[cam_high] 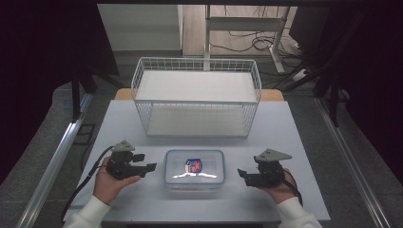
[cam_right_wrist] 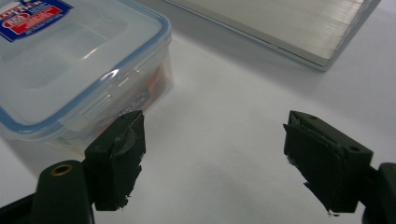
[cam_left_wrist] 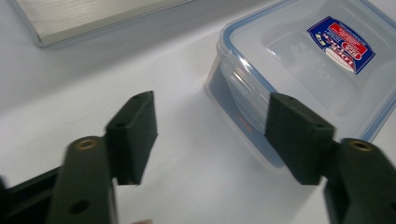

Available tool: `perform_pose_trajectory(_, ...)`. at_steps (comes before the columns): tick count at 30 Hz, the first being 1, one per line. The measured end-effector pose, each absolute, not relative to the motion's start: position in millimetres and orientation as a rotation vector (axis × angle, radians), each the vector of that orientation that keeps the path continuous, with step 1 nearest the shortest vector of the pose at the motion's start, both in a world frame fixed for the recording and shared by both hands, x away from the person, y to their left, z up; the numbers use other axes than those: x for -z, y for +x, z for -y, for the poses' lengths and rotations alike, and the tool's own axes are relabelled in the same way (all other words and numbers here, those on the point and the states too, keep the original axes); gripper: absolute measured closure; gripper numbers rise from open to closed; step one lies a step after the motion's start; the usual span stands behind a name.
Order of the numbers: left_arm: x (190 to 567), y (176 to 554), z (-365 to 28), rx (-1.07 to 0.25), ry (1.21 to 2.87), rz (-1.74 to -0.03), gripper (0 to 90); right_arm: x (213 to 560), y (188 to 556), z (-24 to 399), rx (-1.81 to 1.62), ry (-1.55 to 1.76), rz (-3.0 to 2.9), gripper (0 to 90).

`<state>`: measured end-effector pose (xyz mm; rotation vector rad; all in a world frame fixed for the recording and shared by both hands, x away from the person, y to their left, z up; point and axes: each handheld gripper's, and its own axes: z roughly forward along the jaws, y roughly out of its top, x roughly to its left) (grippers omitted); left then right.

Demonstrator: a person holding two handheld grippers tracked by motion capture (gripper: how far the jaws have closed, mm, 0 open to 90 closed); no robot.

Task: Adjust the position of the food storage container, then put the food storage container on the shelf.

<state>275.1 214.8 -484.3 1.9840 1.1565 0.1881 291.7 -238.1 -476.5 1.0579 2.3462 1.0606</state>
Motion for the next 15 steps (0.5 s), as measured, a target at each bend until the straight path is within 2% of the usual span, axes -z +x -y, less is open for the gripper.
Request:
perform_pose_trajectory(3,483.0,275.2,-216.2,-0.184,1.971,-1.149,28.2,476.5,291.3,237.5,-1.084,1.055,-2.357,19.9)
perform_pose_trajectory(11,482.1,275.0,-216.0,-0.173,1.939,-1.173,24.3,473.3,288.9,233.7,-1.181,1.091,-2.390,16.3)
perform_pose_trajectory(15,482.7,275.7,-214.3,-0.139,1.922,-1.193,18.1,472.9,288.7,232.2,-1.224,1.121,-2.400,15.6)
